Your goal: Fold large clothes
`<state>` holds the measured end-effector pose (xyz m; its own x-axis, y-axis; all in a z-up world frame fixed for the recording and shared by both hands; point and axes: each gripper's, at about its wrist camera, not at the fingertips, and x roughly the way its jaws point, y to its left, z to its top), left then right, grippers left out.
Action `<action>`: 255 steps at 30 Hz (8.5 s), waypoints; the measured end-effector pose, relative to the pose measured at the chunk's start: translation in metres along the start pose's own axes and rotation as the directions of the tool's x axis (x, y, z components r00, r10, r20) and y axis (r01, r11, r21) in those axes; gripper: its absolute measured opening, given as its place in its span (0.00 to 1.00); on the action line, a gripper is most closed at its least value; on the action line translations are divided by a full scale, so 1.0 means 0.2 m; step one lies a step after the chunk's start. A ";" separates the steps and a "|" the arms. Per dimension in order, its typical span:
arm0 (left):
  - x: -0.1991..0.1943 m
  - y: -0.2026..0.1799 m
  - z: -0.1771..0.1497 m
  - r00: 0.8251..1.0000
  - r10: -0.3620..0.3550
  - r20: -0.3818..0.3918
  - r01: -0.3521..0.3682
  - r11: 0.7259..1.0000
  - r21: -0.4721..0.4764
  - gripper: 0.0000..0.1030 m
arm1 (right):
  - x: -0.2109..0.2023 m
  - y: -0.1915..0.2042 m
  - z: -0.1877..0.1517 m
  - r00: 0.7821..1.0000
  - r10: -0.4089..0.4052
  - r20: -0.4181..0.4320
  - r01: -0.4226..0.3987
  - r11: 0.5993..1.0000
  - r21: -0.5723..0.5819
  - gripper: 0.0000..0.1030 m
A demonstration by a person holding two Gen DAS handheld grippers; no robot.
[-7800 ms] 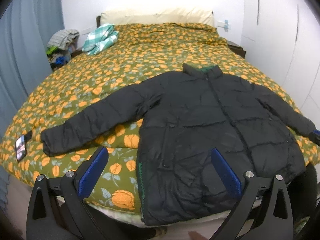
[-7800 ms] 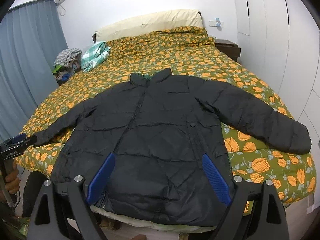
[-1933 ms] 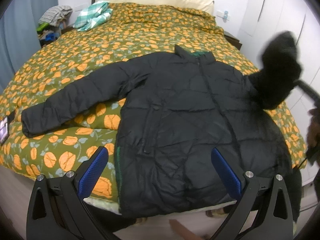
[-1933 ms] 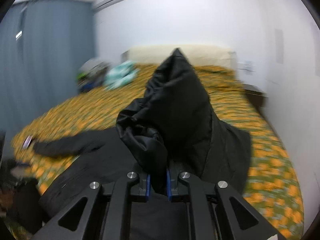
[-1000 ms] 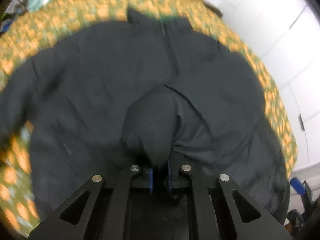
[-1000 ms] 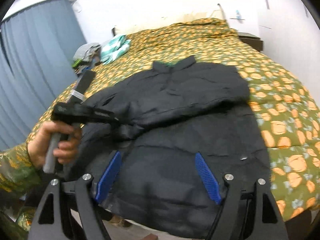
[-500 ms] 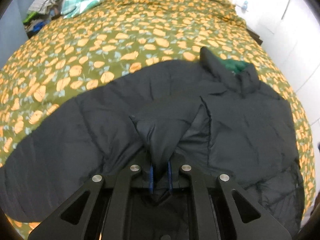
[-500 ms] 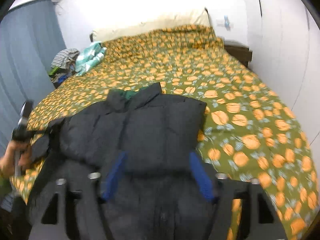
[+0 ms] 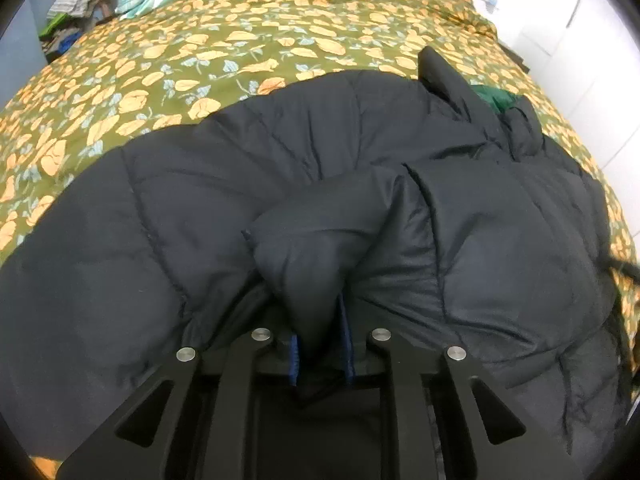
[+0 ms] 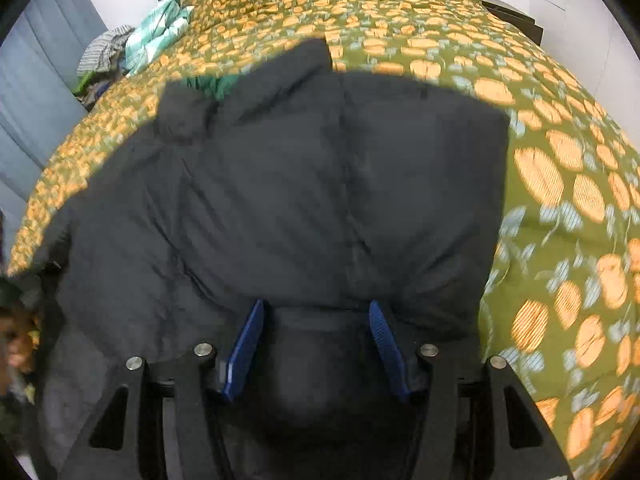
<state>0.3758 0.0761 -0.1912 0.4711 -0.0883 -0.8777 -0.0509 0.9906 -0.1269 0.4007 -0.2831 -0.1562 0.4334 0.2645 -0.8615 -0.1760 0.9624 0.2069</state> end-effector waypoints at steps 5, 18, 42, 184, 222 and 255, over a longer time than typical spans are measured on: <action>0.02 0.00 -0.02 1.000 0.002 0.017 -0.002 1.000 0.002 0.17 | -0.04 -0.03 0.27 0.994 -0.050 0.102 0.048 0.999 0.021 0.55; 0.02 -0.02 -0.04 0.999 0.026 0.041 -0.027 0.999 0.021 0.18 | 0.12 0.04 0.17 0.997 -0.064 0.040 0.064 0.998 0.012 0.55; -0.48 0.12 -0.60 0.993 0.042 0.107 -0.034 0.997 -0.075 0.80 | -0.52 0.48 -0.68 0.977 -0.044 0.210 0.061 0.995 -0.076 0.78; 0.01 0.01 0.19 0.998 0.053 0.037 -0.051 0.997 -0.059 0.84 | 0.13 0.25 -0.23 0.989 0.049 0.139 -0.045 0.999 -0.027 0.55; -0.30 0.09 -0.41 0.996 0.035 0.086 -0.041 0.997 0.067 0.97 | 0.11 0.33 -0.25 0.993 -0.037 0.109 0.046 0.995 -0.085 0.55; -0.62 0.20 -1.28 0.966 -0.164 -0.199 0.172 0.985 0.023 0.78 | -0.81 -0.24 -1.47 0.978 0.172 -0.120 -0.149 0.973 0.179 0.76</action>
<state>0.0894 0.0994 -0.2056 0.2879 -0.2687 -0.9192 0.0515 0.9628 -0.2653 0.0797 -0.3913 -0.1619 0.2872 0.4168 -0.8625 -0.0780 0.9076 0.4126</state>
